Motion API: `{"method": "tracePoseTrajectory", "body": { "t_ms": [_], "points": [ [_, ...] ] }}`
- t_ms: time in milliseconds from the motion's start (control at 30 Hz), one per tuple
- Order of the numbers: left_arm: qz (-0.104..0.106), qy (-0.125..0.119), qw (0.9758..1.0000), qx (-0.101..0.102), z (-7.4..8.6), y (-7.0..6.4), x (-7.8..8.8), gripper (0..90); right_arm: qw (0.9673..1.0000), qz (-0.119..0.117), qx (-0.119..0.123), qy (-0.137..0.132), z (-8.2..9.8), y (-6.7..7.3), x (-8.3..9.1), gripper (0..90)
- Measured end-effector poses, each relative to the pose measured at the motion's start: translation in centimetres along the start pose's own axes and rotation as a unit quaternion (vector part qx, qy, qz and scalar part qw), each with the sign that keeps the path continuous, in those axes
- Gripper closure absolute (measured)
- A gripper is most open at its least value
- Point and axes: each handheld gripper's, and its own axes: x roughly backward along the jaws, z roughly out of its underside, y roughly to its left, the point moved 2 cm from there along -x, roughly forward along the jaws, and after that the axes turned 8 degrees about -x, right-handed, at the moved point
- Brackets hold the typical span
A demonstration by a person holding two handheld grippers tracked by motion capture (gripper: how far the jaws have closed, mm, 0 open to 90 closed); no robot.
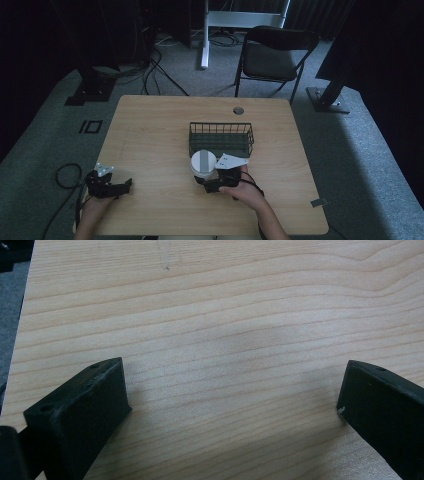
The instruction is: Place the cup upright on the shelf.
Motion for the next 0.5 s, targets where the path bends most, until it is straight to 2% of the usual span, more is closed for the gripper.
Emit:
{"method": "tracePoseTrajectory", "body": {
  "t_ms": [200, 500],
  "points": [
    [0.000, 0.000, 1.0000, 0.000, 0.0, 0.0, 0.0, 0.2, 0.9999, 0.007, 0.008, -0.007, -0.5, -0.2, 0.4, 18.2],
    [0.000, 0.000, 1.0000, 0.001, 0.0, 0.0, 0.0, 0.1, 0.9996, 0.018, 0.004, -0.024, -2.0, -0.5, 1.1, 18.2]
  ]
}}
